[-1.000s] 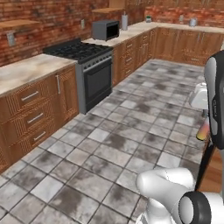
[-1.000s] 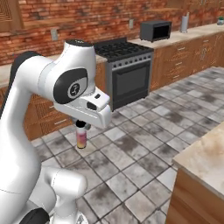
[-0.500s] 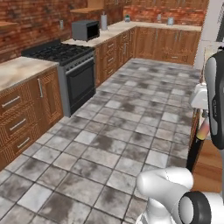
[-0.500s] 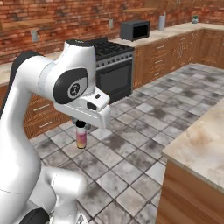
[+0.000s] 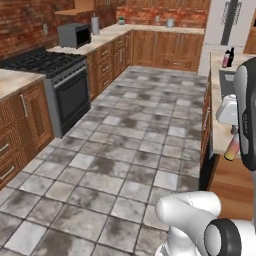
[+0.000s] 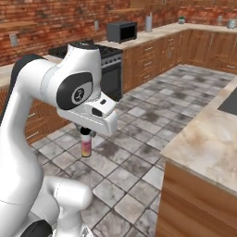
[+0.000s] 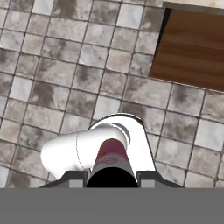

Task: Place the large bottle from the dining counter next to the other large bottle outside the sink, and place the small bottle from the dining counter next to the other small bottle inside the sink.

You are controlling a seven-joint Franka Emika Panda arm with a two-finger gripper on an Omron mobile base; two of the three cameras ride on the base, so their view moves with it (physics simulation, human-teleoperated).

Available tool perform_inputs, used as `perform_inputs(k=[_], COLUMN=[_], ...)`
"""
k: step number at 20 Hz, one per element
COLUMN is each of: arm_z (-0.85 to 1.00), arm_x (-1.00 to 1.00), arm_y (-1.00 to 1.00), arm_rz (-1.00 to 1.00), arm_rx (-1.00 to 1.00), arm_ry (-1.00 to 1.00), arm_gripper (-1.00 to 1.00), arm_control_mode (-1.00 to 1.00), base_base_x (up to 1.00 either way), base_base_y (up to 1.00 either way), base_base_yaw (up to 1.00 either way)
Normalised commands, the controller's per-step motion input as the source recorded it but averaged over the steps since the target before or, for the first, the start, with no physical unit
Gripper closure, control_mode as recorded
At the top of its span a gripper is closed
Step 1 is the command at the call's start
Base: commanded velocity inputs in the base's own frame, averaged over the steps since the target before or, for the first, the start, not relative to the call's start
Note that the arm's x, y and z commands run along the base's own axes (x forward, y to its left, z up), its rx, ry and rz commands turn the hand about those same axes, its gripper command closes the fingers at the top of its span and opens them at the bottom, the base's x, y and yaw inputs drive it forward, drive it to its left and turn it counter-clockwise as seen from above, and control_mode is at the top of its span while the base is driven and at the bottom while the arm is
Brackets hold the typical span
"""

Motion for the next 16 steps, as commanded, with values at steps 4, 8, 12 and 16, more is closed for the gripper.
perform_inputs(k=[4,8,12,16], arm_z=[0.00,0.00,0.00,0.00], arm_x=[0.00,0.00,0.00,0.00], arm_y=[0.00,0.00,0.00,0.00], arm_rz=[0.00,0.00,0.00,0.00], arm_rx=[0.00,0.00,0.00,0.00], arm_ry=[0.00,0.00,0.00,0.00], arm_gripper=[1.00,1.00,1.00,1.00], arm_control_mode=[1.00,1.00,1.00,1.00], base_base_x=[0.00,0.00,0.00,0.00], base_base_y=[0.03,0.00,0.00,0.00], base_base_yaw=[-0.25,-0.25,-0.25,-0.25])
